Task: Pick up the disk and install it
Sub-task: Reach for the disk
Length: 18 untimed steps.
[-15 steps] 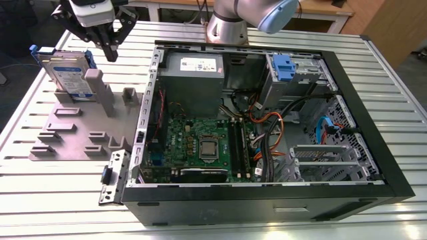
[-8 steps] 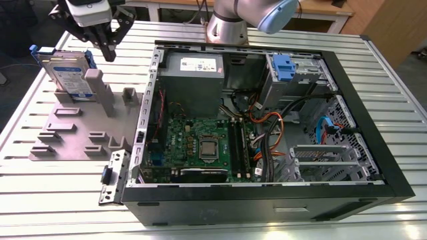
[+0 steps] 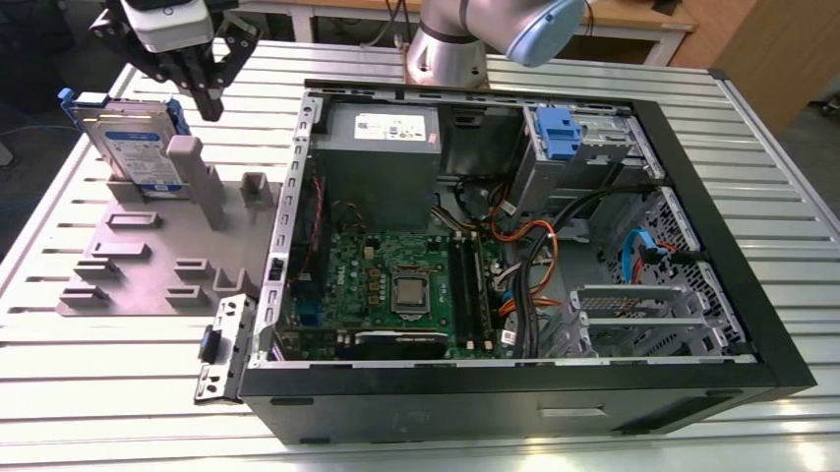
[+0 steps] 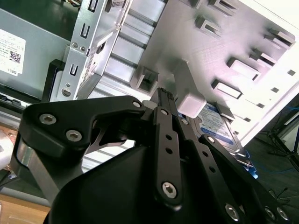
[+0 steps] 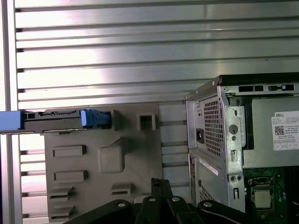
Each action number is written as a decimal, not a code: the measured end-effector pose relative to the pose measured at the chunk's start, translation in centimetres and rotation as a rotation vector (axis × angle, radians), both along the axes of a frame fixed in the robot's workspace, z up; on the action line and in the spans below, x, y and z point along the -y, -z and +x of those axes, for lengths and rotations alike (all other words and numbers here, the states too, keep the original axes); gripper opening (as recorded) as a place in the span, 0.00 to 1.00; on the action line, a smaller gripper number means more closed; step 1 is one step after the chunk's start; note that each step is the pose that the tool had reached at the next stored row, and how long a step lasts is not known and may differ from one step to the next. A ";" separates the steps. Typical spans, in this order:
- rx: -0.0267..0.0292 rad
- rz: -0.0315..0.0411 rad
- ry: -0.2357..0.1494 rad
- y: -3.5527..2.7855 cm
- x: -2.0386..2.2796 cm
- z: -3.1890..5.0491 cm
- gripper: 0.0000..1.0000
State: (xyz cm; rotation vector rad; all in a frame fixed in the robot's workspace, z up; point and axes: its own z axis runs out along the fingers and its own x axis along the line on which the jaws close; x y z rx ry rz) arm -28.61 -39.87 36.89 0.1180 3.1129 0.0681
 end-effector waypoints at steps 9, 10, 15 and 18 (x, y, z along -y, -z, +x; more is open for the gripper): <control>0.0000 0.0000 0.000 0.00 0.00 -0.18 0.11; -0.0001 0.0000 0.000 0.00 0.00 -0.20 0.11; -0.0001 0.0000 0.000 0.00 0.00 -0.31 0.11; 0.0000 0.0000 0.000 0.00 0.00 -0.37 0.11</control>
